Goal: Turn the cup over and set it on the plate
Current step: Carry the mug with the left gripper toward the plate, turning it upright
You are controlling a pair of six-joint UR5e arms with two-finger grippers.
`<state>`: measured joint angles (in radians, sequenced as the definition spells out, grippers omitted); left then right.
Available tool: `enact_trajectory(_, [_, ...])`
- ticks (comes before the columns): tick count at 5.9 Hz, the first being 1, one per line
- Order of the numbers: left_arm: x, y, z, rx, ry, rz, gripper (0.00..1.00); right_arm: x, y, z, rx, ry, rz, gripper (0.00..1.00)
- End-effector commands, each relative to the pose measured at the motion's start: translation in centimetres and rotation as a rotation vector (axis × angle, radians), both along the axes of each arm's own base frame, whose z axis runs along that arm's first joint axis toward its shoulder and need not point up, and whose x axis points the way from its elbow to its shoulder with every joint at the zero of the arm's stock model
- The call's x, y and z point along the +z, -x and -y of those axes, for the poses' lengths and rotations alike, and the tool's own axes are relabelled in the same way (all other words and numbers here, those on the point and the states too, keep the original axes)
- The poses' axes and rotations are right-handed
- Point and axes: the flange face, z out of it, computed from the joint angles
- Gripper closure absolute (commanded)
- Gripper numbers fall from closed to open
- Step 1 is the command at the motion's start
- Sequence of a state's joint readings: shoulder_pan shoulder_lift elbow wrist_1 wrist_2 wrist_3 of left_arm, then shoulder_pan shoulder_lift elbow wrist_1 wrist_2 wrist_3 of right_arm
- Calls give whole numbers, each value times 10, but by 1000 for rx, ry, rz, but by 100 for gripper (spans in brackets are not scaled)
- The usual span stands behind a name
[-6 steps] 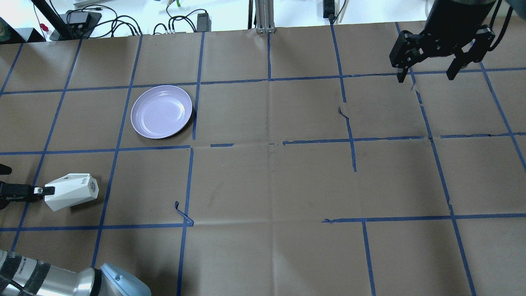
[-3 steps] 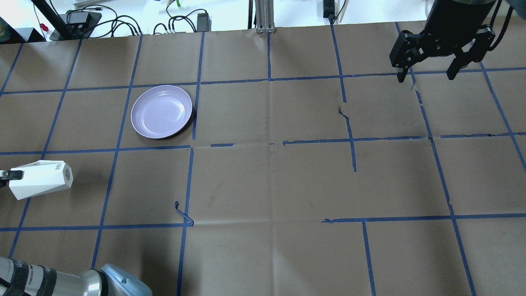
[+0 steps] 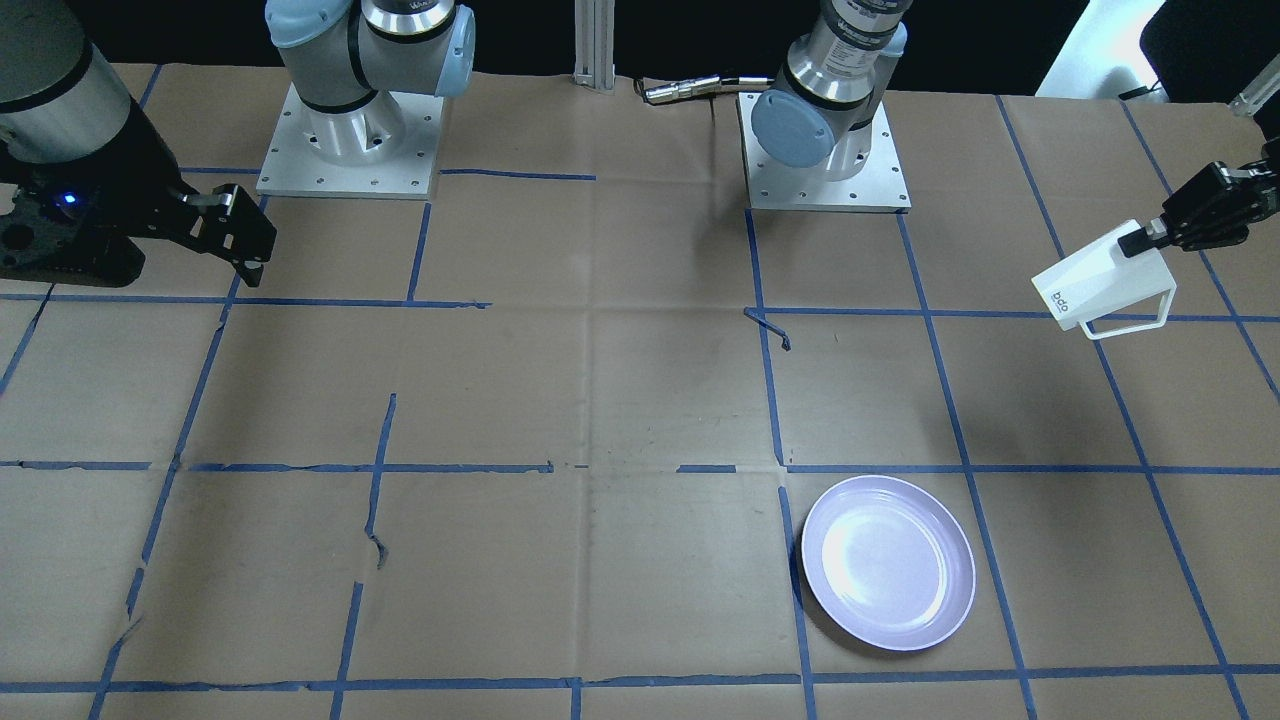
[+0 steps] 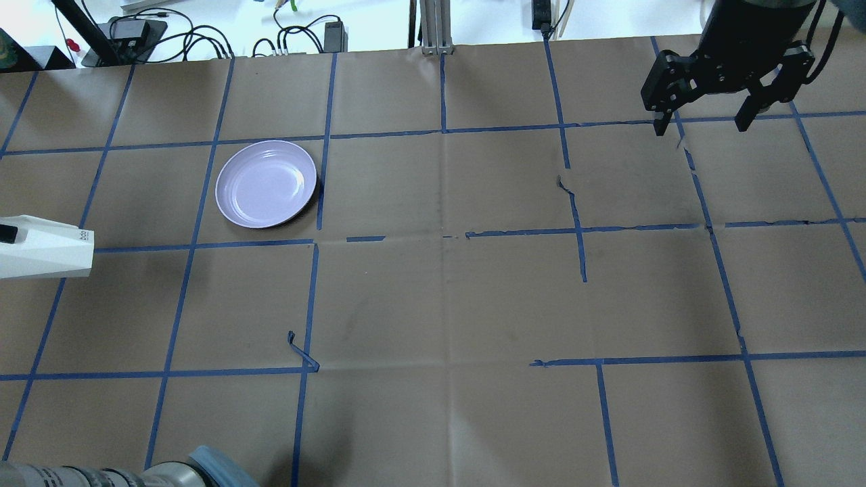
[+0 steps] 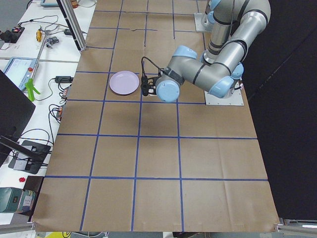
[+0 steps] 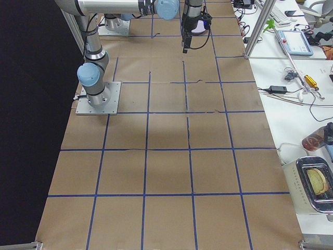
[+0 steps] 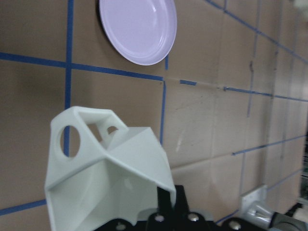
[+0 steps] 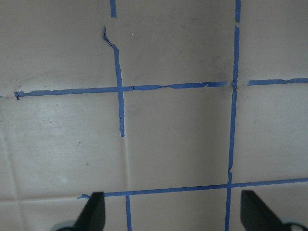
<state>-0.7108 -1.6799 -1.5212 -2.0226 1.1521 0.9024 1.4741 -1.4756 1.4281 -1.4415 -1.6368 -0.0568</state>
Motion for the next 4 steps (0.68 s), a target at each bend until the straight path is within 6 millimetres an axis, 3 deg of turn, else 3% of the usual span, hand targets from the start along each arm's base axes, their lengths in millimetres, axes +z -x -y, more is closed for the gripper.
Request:
enact_trajectory(1, [48, 83, 41, -113, 11, 415, 100, 0, 0, 0, 0, 0, 0, 0])
enact_trajectory(3, [52, 139, 76, -195, 55, 623, 100, 0, 0, 0, 0, -1, 0, 0])
enact_trajectory(4, [38, 174, 99, -175, 62, 627, 100, 0, 0, 0, 0, -1, 0, 0])
